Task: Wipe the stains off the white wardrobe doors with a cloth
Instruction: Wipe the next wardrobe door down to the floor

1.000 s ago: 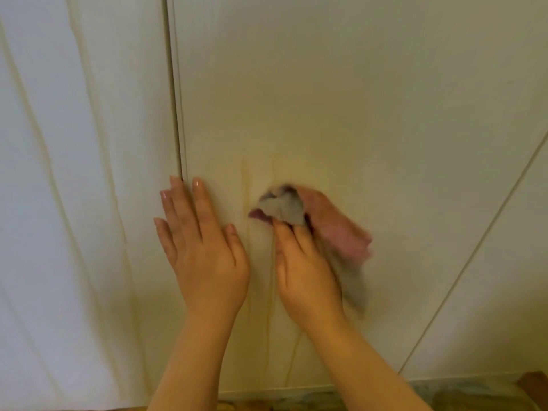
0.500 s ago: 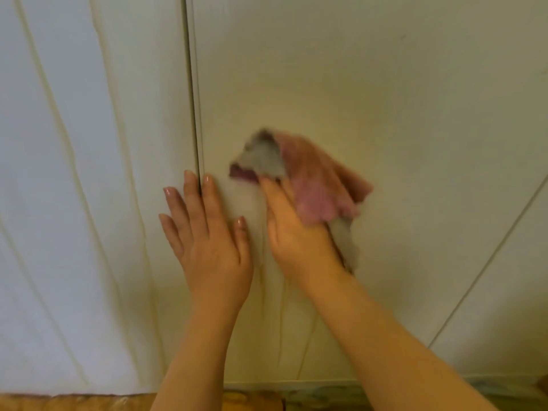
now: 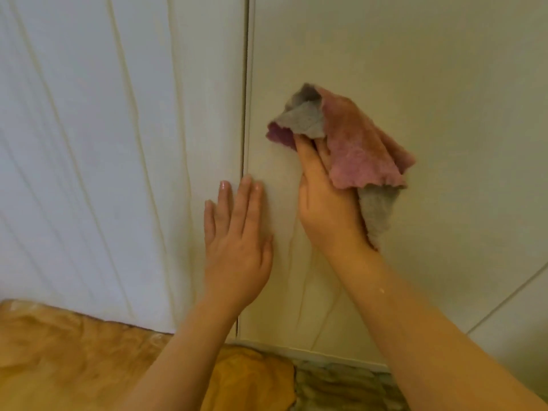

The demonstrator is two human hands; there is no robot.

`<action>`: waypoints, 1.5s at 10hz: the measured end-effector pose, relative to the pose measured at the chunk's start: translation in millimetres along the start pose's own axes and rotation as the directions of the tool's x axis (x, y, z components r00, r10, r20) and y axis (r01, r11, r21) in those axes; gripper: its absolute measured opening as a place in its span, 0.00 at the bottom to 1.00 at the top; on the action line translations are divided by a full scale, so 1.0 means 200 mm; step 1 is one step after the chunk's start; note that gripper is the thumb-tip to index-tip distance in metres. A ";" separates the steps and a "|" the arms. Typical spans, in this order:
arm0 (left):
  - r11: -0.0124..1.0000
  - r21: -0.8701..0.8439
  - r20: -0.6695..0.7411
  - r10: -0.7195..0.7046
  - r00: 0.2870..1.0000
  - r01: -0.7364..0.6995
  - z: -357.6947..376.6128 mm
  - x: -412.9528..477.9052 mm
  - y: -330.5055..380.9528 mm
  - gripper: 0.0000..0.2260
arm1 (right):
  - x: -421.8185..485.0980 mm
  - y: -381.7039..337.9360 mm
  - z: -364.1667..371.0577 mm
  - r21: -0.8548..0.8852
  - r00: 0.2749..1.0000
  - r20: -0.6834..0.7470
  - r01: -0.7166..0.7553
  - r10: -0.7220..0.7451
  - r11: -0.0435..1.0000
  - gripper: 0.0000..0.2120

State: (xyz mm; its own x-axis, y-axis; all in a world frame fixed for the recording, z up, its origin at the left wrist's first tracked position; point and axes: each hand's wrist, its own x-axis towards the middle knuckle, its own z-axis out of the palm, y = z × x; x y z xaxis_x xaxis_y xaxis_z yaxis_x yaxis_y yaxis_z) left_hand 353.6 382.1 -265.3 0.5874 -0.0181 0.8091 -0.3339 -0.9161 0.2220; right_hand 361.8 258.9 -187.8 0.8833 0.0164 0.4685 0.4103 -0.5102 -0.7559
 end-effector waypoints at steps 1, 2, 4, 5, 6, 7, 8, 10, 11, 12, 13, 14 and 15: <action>1.000 0.019 0.081 0.012 0.997 -0.014 -0.04 -0.04 -0.01 0.33 | -0.05 0.13 0.05 0.025 0.999 0.011 0.041 -0.041 0.999 0.29; 0.999 0.041 0.093 -0.010 0.996 0.006 -0.06 -0.02 0.00 0.32 | -0.22 0.19 0.06 -0.259 0.832 0.417 -0.277 0.365 0.926 0.37; 0.996 -0.023 0.003 -0.086 0.996 0.086 0.04 -0.04 0.03 0.33 | -0.12 0.26 0.13 -0.227 0.996 0.026 0.088 -0.084 0.970 0.37; 0.990 -0.074 0.002 -0.119 0.993 0.119 0.11 -0.13 0.03 0.32 | -0.23 0.44 0.20 -0.151 0.990 -0.030 -0.142 0.139 0.978 0.52; 0.990 -0.093 0.041 -0.102 0.994 0.106 0.13 -0.16 0.03 0.32 | -0.32 0.33 0.17 -0.235 0.988 0.031 -0.140 0.152 0.962 0.55; 0.990 -0.106 0.065 -0.092 0.994 0.099 0.12 -0.17 0.01 0.31 | -0.25 0.22 0.13 -0.348 0.947 -0.227 0.139 -0.227 0.927 0.26; 0.993 -0.103 0.063 -0.057 0.996 0.064 0.12 -0.17 -0.01 0.31 | -0.30 0.34 0.18 -0.611 0.892 -0.252 0.154 -0.375 0.777 0.22; 0.995 -0.072 0.053 -0.068 0.996 0.072 0.15 -0.23 -0.03 0.30 | -0.45 0.49 0.32 -0.631 0.932 -0.200 0.113 -0.302 0.767 0.23; 0.998 0.001 0.071 -0.067 0.995 0.067 0.16 -0.27 -0.04 0.31 | -0.35 0.42 0.30 -0.667 0.876 -0.304 0.086 -0.375 0.740 0.23; 0.996 0.005 0.066 -0.092 0.994 0.092 0.17 -0.29 -0.02 0.32 | -0.40 0.46 0.35 -0.685 0.897 -0.275 0.070 -0.347 0.725 0.23; 0.994 -0.009 0.081 -0.108 0.991 0.109 0.18 -0.31 -0.01 0.33 | -0.60 0.65 0.44 -0.638 0.956 -0.204 0.032 -0.209 0.770 0.25; 0.994 0.005 0.102 -0.110 0.989 0.110 0.19 -0.34 0.01 0.34 | -0.71 0.71 0.48 -0.695 0.967 -0.200 -0.025 -0.159 0.719 0.31; 0.995 0.006 0.117 -0.095 0.989 0.095 0.20 -0.37 -0.02 0.32 | -0.57 0.56 0.46 -0.689 0.907 -0.343 -0.067 -0.243 0.722 0.27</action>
State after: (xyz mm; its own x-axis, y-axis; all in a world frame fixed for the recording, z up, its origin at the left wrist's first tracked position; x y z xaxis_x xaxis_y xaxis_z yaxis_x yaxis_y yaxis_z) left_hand 341.3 371.4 -348.3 0.6989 0.0219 0.7148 -0.2726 -0.9159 0.2946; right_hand 327.2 278.2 -368.5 0.6242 -0.1555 0.7656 0.0811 -0.9618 -0.2615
